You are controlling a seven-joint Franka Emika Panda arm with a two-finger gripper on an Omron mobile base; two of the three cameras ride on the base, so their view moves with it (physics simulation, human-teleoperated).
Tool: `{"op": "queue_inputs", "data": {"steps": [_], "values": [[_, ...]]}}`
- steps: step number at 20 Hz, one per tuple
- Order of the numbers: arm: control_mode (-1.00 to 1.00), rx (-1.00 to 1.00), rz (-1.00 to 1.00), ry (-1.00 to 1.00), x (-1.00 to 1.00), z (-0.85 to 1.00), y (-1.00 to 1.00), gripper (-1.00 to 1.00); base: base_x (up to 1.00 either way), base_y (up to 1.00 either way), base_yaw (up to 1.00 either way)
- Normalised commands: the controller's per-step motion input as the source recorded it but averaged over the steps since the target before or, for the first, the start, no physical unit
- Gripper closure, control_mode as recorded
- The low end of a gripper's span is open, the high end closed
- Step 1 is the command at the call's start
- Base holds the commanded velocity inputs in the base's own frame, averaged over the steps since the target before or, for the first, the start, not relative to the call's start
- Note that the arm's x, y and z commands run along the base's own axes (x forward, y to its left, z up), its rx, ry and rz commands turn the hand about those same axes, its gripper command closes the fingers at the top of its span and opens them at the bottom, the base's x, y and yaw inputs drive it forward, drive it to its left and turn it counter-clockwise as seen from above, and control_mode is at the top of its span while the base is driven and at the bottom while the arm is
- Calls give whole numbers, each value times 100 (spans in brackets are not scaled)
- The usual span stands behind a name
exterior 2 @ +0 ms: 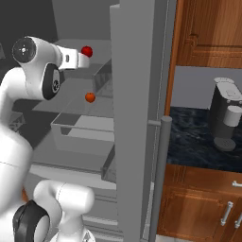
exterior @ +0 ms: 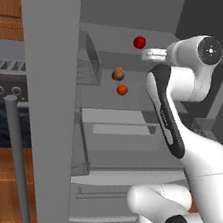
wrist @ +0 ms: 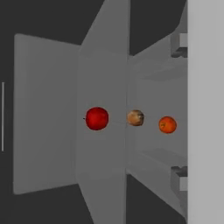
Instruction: Pick up each apple from the fridge and place one apple on each plate on the dining counter.
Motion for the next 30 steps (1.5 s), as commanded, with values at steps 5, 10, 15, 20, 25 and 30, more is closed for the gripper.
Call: {"op": "queue_inputs", "data": {"steps": [5,10,15,20,25,30], "values": [[-100,0,-5,2,42,15,0,-100,0,0,0],[-100,0,0,7,40,8,0,-100,0,0,0],[-100,0,0,15,35,0,0,-100,0,0,0],[-100,0,0,3,28,0,9,-100,0,0,0],[-100,0,0,1,39,0,6,-100,0,0,0],[-100,0,0,3,56,0,0,-100,0,0,0]]}}
